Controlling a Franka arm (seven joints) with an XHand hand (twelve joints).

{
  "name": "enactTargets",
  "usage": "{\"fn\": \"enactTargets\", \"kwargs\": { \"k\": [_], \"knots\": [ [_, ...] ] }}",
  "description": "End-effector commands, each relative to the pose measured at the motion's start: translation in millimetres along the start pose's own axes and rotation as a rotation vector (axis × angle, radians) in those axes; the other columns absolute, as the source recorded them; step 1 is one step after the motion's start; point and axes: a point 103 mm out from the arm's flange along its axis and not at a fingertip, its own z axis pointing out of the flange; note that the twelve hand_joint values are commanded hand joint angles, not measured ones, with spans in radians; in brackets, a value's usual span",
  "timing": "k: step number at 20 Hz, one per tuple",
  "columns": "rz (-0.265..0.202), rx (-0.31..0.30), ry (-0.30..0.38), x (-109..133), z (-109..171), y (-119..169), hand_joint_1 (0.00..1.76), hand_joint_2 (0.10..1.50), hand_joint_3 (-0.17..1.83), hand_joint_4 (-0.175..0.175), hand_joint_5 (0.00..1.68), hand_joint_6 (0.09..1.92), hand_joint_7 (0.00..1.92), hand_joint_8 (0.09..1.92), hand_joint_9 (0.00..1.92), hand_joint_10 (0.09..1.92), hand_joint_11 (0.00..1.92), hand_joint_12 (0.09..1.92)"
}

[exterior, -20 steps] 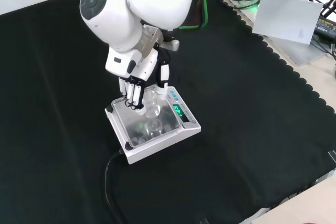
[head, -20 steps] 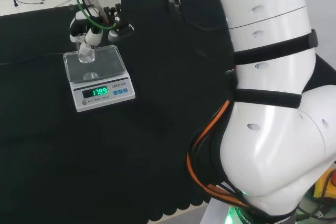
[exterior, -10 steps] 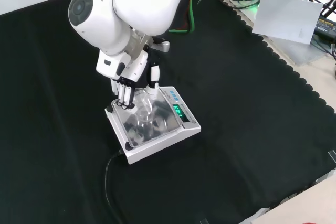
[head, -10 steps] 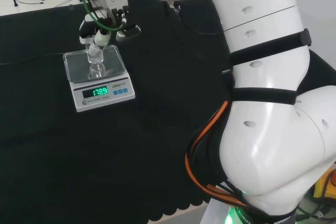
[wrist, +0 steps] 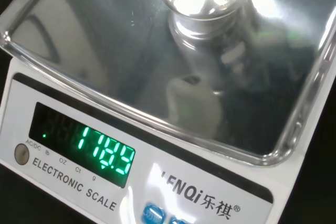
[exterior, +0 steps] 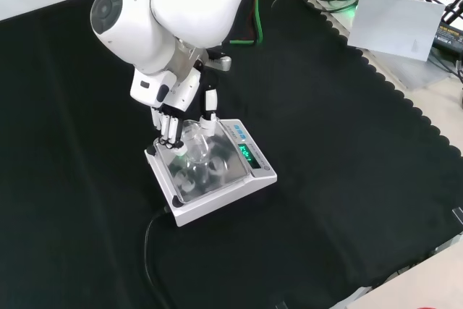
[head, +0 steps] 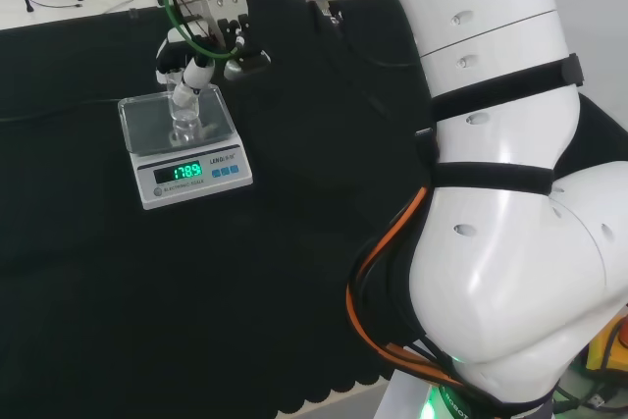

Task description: Put the beaker on the electronic balance.

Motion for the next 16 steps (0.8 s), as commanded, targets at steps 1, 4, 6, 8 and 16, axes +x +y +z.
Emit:
{"fn": "enactTargets", "kwargs": {
  "k": [1, 4, 6, 8, 16],
  "knots": [
    [-0.002, -0.003, 0.015, -1, 4, 0, 1.08, 1.19, -0.02, -0.078, 0.86, 1.2, 0.94, 0.93, 1.07, 0.89, 0.85, 1.18],
    [-0.002, -0.004, 0.017, -1, 6, -1, 1.08, 1.19, -0.02, -0.078, 0.86, 1.2, 0.94, 0.93, 1.07, 0.89, 0.85, 1.18],
    [0.0, -0.005, 0.013, 0, 8, -3, 1.08, 1.19, -0.02, -0.078, 0.86, 1.2, 0.94, 0.93, 1.07, 0.89, 0.85, 1.18],
    [0.0, -0.002, 0.006, 0, 9, -4, 1.08, 1.19, -0.02, -0.078, 0.86, 1.2, 0.94, 0.93, 1.07, 0.89, 0.85, 1.18],
    [0.004, -0.002, -0.011, 9, 13, -12, 1.04, 1.16, -0.08, -0.026, 0.82, 1.13, 0.87, 0.9, 1.04, 0.86, 0.76, 1.24]
  ]
}}
